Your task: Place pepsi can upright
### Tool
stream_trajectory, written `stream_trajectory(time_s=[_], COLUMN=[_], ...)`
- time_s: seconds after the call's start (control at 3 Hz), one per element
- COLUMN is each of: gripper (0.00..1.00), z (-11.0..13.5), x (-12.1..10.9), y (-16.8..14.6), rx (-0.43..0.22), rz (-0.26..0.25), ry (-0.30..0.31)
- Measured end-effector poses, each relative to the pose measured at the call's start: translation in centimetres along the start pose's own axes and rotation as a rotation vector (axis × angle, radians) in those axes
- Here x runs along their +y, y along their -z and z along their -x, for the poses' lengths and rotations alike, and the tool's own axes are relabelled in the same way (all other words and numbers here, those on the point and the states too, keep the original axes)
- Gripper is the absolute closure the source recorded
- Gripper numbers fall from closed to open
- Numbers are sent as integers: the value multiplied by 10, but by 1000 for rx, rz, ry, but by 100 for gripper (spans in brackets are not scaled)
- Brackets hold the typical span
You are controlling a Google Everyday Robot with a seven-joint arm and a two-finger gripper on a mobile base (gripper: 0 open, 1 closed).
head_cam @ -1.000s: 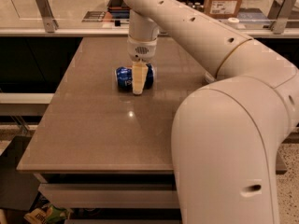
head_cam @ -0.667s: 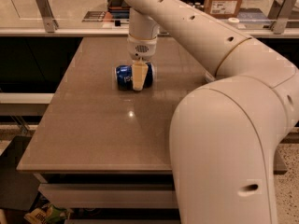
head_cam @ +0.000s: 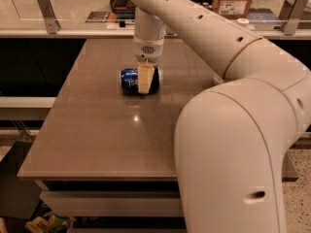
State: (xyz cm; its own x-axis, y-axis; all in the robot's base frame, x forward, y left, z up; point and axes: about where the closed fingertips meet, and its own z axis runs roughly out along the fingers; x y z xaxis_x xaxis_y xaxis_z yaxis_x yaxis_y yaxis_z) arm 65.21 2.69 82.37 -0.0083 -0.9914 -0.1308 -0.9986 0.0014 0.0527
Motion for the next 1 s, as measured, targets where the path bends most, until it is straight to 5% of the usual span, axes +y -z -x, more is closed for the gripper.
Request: stream_trajectory(time_s=[0.33, 0.67, 1.0], gripper=[100, 100, 100], z=[2, 4, 5], x=[10, 43, 60], y=[26, 77, 99], rx=[-78, -282, -496], rz=[-73, -198, -259], ry=[27, 97, 129])
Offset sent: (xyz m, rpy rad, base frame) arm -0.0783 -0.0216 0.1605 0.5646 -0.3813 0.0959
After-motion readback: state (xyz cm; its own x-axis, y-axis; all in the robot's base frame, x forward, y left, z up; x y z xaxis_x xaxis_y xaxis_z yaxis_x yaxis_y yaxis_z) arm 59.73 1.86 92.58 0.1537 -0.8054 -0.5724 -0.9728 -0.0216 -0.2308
